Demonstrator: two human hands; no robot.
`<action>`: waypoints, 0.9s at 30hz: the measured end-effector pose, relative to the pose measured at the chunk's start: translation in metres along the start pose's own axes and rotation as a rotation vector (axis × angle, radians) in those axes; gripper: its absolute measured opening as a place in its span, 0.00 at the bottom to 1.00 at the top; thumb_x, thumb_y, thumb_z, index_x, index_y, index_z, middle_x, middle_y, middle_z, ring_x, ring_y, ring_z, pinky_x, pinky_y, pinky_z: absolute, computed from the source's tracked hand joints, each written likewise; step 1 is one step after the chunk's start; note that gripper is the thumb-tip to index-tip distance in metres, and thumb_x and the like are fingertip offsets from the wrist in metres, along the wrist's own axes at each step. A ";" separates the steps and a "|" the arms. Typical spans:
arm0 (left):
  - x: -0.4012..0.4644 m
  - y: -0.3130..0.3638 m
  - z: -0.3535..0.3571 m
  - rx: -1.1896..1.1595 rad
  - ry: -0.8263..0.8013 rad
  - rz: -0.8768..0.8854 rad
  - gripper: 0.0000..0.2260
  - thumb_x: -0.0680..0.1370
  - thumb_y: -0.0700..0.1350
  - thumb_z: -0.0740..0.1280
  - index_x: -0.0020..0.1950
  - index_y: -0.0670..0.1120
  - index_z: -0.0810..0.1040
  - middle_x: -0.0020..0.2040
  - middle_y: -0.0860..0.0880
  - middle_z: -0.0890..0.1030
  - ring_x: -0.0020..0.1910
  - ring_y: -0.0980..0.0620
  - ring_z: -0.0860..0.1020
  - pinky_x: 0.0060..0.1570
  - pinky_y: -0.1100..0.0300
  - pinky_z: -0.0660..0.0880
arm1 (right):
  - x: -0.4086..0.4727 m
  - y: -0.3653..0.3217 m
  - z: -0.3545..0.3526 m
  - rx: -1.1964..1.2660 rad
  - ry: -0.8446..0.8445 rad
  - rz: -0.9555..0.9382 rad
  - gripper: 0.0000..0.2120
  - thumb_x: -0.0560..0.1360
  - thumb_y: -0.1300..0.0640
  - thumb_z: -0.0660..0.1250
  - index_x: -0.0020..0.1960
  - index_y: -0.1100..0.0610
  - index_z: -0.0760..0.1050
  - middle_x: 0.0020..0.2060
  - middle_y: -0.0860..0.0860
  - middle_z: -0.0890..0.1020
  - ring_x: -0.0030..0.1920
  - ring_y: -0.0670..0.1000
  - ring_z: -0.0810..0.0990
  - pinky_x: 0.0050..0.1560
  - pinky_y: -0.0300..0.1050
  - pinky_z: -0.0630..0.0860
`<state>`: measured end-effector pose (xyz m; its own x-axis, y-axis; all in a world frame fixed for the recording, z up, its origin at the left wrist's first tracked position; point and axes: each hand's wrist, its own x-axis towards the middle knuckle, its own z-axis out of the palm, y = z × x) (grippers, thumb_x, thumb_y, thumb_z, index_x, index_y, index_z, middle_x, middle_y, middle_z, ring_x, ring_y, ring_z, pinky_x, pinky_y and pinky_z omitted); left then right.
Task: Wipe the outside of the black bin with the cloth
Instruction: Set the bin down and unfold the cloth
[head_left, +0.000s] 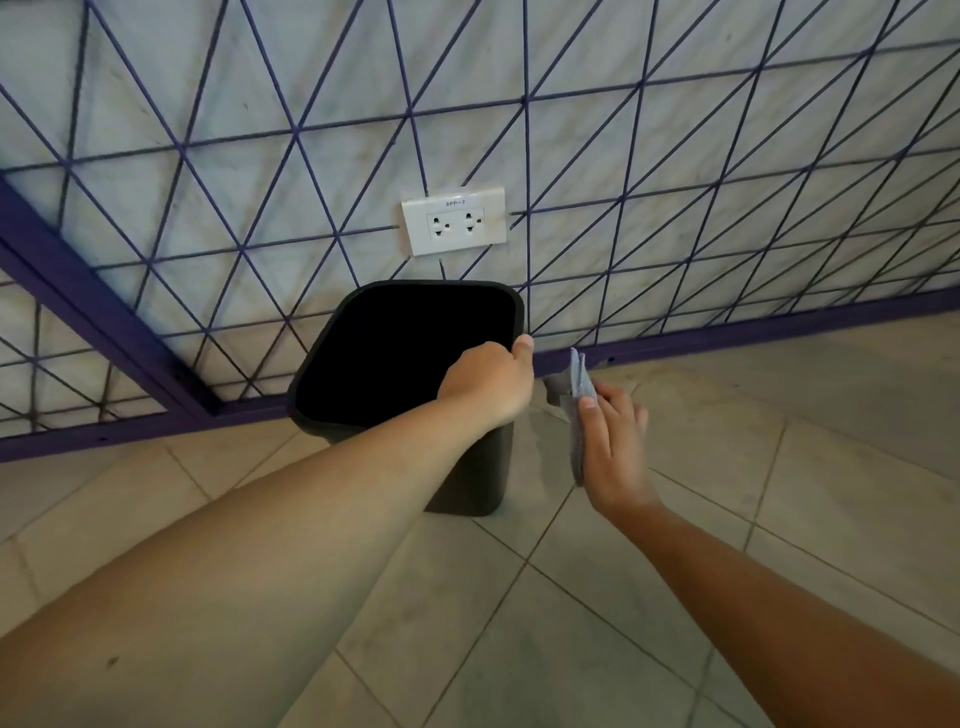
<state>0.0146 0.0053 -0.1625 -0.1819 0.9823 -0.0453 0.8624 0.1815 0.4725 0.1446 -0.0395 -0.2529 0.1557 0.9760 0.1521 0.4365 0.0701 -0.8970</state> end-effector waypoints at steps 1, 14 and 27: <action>0.005 0.005 0.004 0.012 0.002 -0.009 0.25 0.84 0.59 0.50 0.55 0.42 0.79 0.43 0.45 0.79 0.39 0.49 0.79 0.34 0.59 0.69 | 0.003 0.000 -0.006 -0.019 -0.010 -0.016 0.36 0.83 0.39 0.48 0.75 0.59 0.79 0.64 0.46 0.73 0.64 0.48 0.65 0.61 0.31 0.59; 0.044 0.054 0.019 -0.009 -0.006 -0.316 0.30 0.83 0.62 0.47 0.65 0.40 0.76 0.42 0.44 0.75 0.31 0.49 0.70 0.33 0.56 0.67 | 0.022 -0.011 -0.082 -0.310 -0.244 -0.320 0.37 0.82 0.40 0.47 0.69 0.61 0.85 0.71 0.49 0.75 0.62 0.37 0.58 0.66 0.21 0.54; -0.067 0.082 0.006 -1.311 -0.631 -0.101 0.23 0.81 0.64 0.58 0.66 0.52 0.80 0.59 0.47 0.85 0.58 0.51 0.83 0.57 0.52 0.78 | 0.029 -0.052 -0.131 -0.300 -0.335 -0.400 0.34 0.79 0.47 0.62 0.84 0.54 0.71 0.77 0.44 0.68 0.66 0.35 0.54 0.69 0.22 0.54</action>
<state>0.1003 -0.0458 -0.1260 0.3165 0.8877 -0.3343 -0.2446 0.4168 0.8755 0.2422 -0.0422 -0.1482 -0.3387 0.9010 0.2710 0.6421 0.4319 -0.6334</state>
